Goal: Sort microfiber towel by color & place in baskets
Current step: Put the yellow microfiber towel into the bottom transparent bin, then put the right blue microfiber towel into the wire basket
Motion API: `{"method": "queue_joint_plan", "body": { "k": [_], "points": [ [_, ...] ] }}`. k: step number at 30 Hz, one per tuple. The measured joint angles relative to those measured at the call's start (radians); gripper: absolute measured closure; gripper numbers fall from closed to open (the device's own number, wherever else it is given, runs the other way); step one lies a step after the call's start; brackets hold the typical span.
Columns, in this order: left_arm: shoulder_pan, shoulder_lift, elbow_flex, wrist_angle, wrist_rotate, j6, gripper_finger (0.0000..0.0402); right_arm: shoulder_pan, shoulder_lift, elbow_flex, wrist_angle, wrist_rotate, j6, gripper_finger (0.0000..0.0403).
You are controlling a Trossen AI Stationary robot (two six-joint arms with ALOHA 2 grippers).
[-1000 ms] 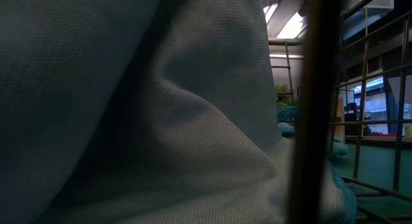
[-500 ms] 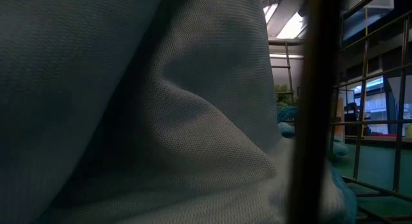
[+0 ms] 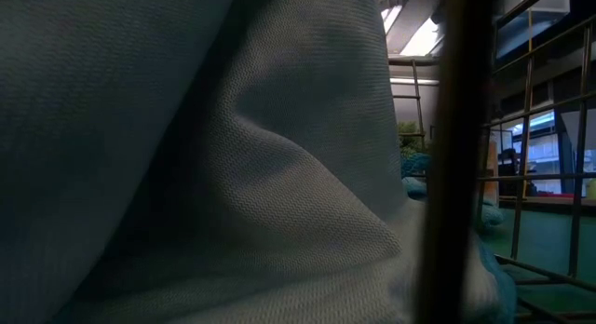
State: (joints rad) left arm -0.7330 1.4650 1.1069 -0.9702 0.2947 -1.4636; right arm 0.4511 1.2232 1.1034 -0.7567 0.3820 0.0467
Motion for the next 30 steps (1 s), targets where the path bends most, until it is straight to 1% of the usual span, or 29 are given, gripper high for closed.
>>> {"method": "queue_joint_plan", "body": {
  "k": [3, 7, 9, 13, 14, 15, 16, 18, 22, 24, 25, 27, 30],
  "points": [
    [0.001, -0.044, 0.0, 0.018, -0.092, 0.0, 0.0287, 0.0, 0.0, 0.0, 0.0, 0.0, 0.0, 0.021],
    [0.001, -0.107, 0.0, 0.053, -0.171, 0.0, 0.0287, 0.0, 0.0, 0.0, 0.0, -0.001, 0.0, 0.021],
    [-0.001, -0.133, 0.0, 0.086, -0.171, 0.0, 0.0287, 0.0, 0.0, 0.0, 0.0, -0.007, 0.0, 0.021],
    [-0.01, -0.185, 0.0, 0.147, -0.131, 0.0, 0.0287, 0.0, 0.0, 0.0, 0.0, -0.009, 0.0, 0.021],
    [-0.017, -0.198, 0.0, 0.156, -0.139, 0.001, 0.0287, 0.0, 0.0, 0.0, 0.0, -0.009, 0.0, 0.021],
    [-0.023, -0.212, 0.0, 0.165, -0.168, 0.007, 0.0287, 0.0, 0.0, 0.0, 0.0, -0.012, 0.0, 0.021],
    [-0.029, -0.225, 0.0, 0.174, -0.214, 0.021, 0.0287, 0.0, 0.0, 0.0, 0.0, -0.023, 0.0, 0.021],
    [-0.036, -0.243, 0.0, 0.192, -0.337, 0.057, 0.0287, 0.0, 0.005, 0.0, 0.0, -0.054, 0.0, 0.021],
    [-0.029, -0.25, 0.0, 0.26, -0.627, 0.14, 0.0287, 0.001, 0.031, -0.017, 0.013, -0.101, 0.0, 0.021],
    [-0.017, -0.247, 0.0, 0.301, -0.767, 0.207, 0.0287, 0.001, 0.048, -0.037, 0.024, -0.125, 0.001, 0.021],
    [-0.008, -0.247, 0.0, 0.318, -0.818, 0.237, 0.0287, 0.001, 0.058, -0.047, 0.029, -0.137, 0.0, 0.021],
    [0.019, -0.246, 0.0, 0.347, -0.885, 0.294, 0.0287, 0.001, 0.083, -0.065, 0.03, -0.149, 0.001, 0.021],
    [0.055, -0.246, 0.0, 0.365, -0.927, 0.36, 0.0287, 0.0, 0.123, -0.093, 0.04, -0.148, 0.001, 0.021]
  ]
}}
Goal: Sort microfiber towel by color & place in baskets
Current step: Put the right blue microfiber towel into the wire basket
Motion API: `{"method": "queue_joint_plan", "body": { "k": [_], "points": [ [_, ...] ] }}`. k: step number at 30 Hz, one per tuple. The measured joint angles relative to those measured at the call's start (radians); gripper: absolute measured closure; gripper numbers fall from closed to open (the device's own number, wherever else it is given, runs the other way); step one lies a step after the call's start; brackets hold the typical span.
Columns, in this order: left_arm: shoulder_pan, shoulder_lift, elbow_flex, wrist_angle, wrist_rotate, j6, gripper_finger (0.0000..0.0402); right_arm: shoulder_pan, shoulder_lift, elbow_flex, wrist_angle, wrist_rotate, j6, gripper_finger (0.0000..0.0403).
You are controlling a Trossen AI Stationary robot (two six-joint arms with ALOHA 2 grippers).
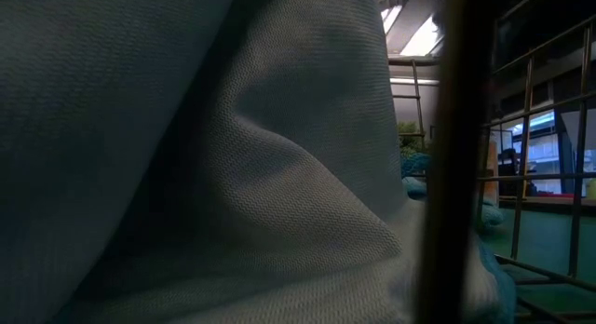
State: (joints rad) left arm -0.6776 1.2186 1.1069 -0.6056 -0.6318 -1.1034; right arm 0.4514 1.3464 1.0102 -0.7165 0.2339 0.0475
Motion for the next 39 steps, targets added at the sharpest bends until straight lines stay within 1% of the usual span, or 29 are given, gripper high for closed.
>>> {"method": "queue_joint_plan", "body": {
  "k": [6, 12, 20, 25, 28, 32, 35, 37, 39],
  "points": [
    [0.067, 0.0, 0.0, -0.001, -0.01, 0.094, 0.0287, 0.0, 0.087, -0.048, 0.048, 0.033, -0.001, 0.021],
    [0.102, 0.0, 0.0, -0.002, -0.01, 0.12, 0.0287, 0.0, 0.179, -0.062, 0.076, 0.099, -0.001, 0.021],
    [0.117, 0.0, 0.0, -0.002, -0.01, 0.12, 0.0287, -0.001, 0.3, -0.062, 0.077, 0.08, -0.002, 0.021],
    [0.117, 0.001, 0.0, -0.002, -0.01, 0.12, 0.0287, -0.027, 0.367, -0.062, 0.101, 0.079, -0.003, 0.021],
    [0.117, 0.001, 0.0, -0.002, -0.01, 0.12, 0.0287, -0.059, 0.391, -0.059, 0.114, 0.047, -0.003, 0.021],
    [0.117, 0.002, 0.0, -0.002, -0.007, 0.12, 0.0287, -0.103, 0.399, -0.058, 0.124, -0.043, -0.004, 0.021],
    [0.117, 0.002, 0.0, -0.003, -0.006, 0.121, 0.0287, -0.121, 0.395, -0.059, 0.123, -0.084, -0.003, 0.0213],
    [0.117, 0.002, 0.0, -0.003, -0.006, 0.121, 0.0287, -0.121, 0.395, -0.059, 0.124, -0.095, -0.004, 0.0226],
    [0.117, 0.002, 0.0, -0.003, -0.006, 0.12, 0.0287, -0.118, 0.395, -0.059, 0.124, -0.096, -0.011, 0.0248]
  ]
}}
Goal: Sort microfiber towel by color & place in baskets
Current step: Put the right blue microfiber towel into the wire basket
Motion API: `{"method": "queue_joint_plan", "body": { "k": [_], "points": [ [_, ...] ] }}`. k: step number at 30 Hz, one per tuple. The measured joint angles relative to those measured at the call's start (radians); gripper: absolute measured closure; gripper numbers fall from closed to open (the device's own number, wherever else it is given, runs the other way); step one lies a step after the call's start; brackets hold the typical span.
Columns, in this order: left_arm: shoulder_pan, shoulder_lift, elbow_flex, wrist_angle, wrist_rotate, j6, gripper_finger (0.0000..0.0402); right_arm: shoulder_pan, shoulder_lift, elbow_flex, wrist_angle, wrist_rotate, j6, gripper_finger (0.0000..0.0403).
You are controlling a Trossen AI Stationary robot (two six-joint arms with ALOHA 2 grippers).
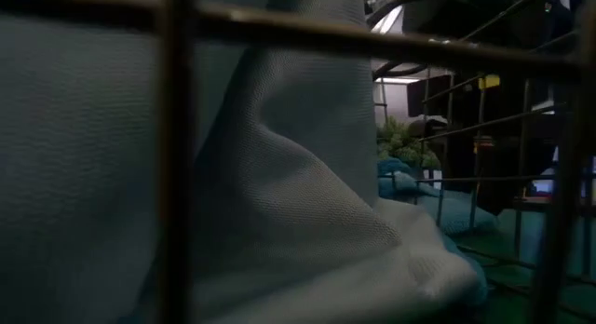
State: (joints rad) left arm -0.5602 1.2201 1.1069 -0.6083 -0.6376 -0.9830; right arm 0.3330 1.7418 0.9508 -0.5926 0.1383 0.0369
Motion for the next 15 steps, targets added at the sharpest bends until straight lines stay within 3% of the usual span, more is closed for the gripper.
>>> {"method": "queue_joint_plan", "body": {
  "k": [9, 15],
  "points": [
    [0.0, 0.0, 0.0, 0.0, 0.0, 0.0, 0.0287, 0.0, -0.013, -0.001, -0.002, -0.046, -0.01, 0.0388],
    [-0.001, 0.0, 0.0, 0.0, 0.0, 0.0, 0.0287, 0.0, -0.094, -0.006, -0.017, -0.051, -0.01, 0.0377]
  ]
}}
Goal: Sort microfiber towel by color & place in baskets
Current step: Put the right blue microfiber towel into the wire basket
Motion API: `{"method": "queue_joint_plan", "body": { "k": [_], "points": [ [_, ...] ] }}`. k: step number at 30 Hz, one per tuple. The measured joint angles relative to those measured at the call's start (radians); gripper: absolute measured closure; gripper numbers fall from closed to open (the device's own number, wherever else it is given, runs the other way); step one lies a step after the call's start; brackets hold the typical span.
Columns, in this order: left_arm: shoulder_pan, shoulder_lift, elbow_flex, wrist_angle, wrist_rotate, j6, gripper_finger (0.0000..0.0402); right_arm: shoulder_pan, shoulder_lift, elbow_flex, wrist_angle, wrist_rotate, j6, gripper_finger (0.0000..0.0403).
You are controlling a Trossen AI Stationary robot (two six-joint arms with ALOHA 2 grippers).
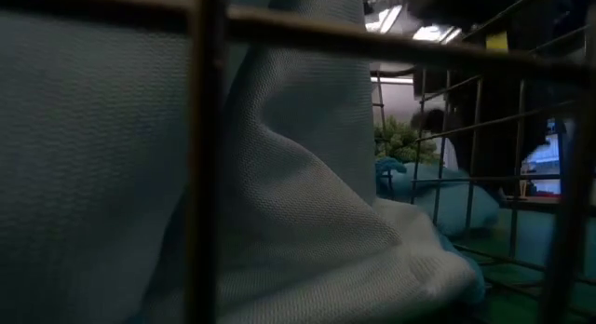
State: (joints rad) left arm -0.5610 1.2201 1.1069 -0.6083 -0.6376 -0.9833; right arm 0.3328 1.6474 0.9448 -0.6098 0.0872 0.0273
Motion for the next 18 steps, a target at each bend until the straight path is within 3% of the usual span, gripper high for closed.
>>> {"method": "queue_joint_plan", "body": {
  "k": [6, 18],
  "points": [
    [0.0, 0.0, 0.0, 0.0, 0.0, 0.0, 0.0287, 0.0, -0.123, 0.001, -0.039, 0.049, 0.001, 0.0396],
    [0.001, 0.005, -0.001, -0.003, 0.0, 0.0, 0.0287, 0.0, -0.445, 0.002, -0.019, 0.175, 0.001, 0.0397]
  ]
}}
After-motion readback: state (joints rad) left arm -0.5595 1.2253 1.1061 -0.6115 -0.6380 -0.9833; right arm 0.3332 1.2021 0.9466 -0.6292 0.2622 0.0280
